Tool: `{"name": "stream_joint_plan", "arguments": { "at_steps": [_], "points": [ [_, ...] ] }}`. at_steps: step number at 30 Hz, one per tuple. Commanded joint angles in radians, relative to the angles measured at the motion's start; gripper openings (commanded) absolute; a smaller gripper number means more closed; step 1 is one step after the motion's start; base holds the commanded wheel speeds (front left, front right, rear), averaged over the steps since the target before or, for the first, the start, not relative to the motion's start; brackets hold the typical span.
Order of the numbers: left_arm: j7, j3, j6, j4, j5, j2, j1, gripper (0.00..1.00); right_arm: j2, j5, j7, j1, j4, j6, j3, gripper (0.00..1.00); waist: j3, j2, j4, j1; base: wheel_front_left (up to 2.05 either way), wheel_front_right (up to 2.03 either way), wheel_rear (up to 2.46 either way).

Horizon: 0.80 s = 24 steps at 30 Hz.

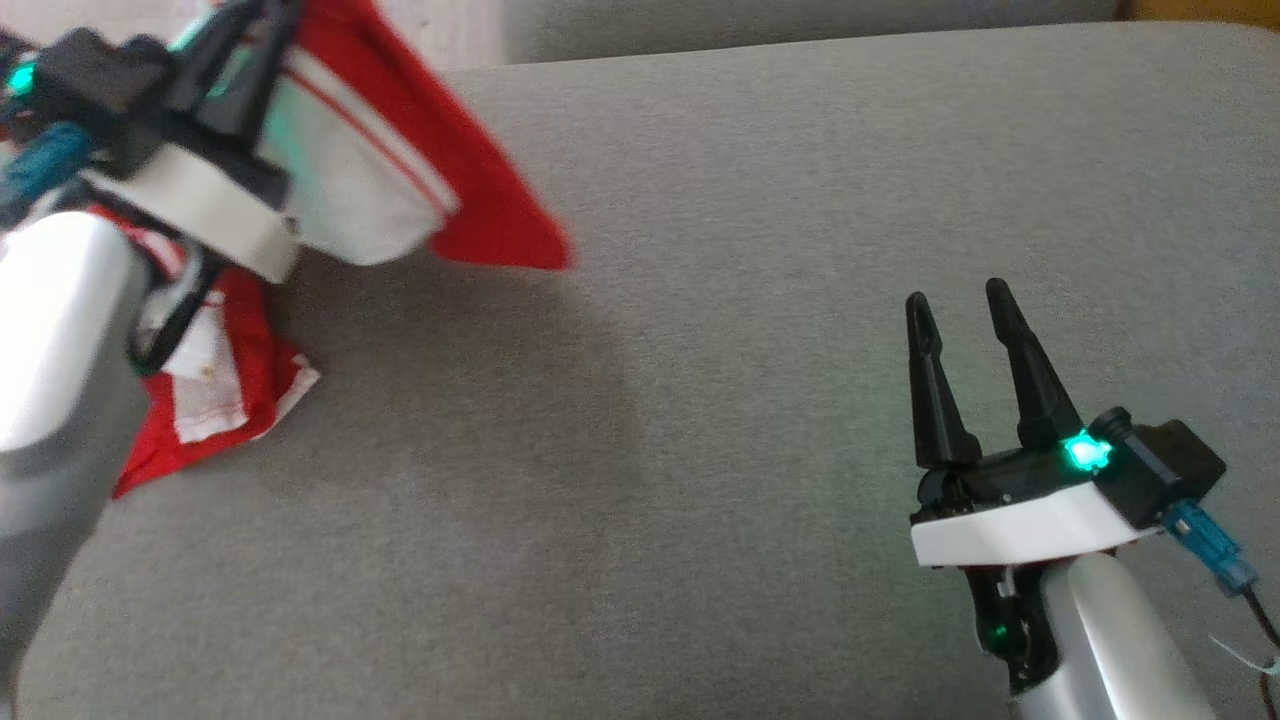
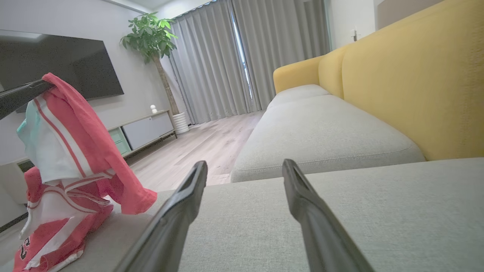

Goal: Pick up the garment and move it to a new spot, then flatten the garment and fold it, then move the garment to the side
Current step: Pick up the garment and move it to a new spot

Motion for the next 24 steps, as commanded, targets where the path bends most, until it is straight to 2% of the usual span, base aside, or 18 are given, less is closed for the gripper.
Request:
{"name": "stream_joint_plan", "arguments": {
  "at_steps": [1, 8, 11, 16, 17, 18, 24],
  "points": [
    [0.023, 0.023, 0.005, -0.067, 0.011, 0.024, -0.081, 0.0, -0.005, 0.012, -0.009, -0.018, -0.039, -0.001, 0.022, 1.0, -0.002, 0.0, -0.033, 0.0001, 0.0, 0.0, 0.0],
    [0.097, -0.037, 0.01, -0.197, 0.005, -0.08, -0.126, 0.0, -0.005, 0.051, -0.009, -0.044, -0.05, -0.001, 0.026, 1.0, 0.007, 0.0, -0.137, 0.0001, 0.0, 0.0, 0.0],
    [0.101, -0.053, 0.018, -0.204, 0.016, -0.12, -0.155, 0.0, -0.005, 0.065, -0.009, -0.052, -0.055, -0.001, 0.027, 1.0, 0.013, 0.0, -0.177, 0.0001, 0.0, 0.0, 0.0],
    [0.104, -0.094, 0.023, -0.146, 0.032, -0.155, -0.156, 0.0, -0.005, 0.077, -0.009, -0.059, -0.066, -0.001, 0.022, 1.0, 0.027, 0.0, -0.217, 0.0001, 0.0, 0.0, 0.0],
    [0.109, -0.112, 0.021, -0.126, 0.036, -0.155, -0.147, 0.28, -0.005, 0.078, -0.009, -0.059, -0.066, -0.001, 0.02, 1.0, 0.028, 0.0, -0.219, 0.0001, 0.0, 0.0, 0.0],
    [0.11, -0.126, 0.018, -0.106, 0.034, -0.154, -0.136, 1.0, -0.005, 0.079, -0.009, -0.059, -0.067, -0.001, 0.018, 1.0, 0.03, 0.0, -0.221, 0.0001, 0.0, 0.0, 0.0],
    [0.075, -0.152, 0.017, -0.017, 0.005, -0.147, -0.056, 1.0, -0.005, 0.075, -0.009, -0.054, -0.067, -0.001, 0.001, 1.0, 0.026, 0.0, -0.207, 0.0001, 0.0, 0.0, 0.0]
  ]
}}
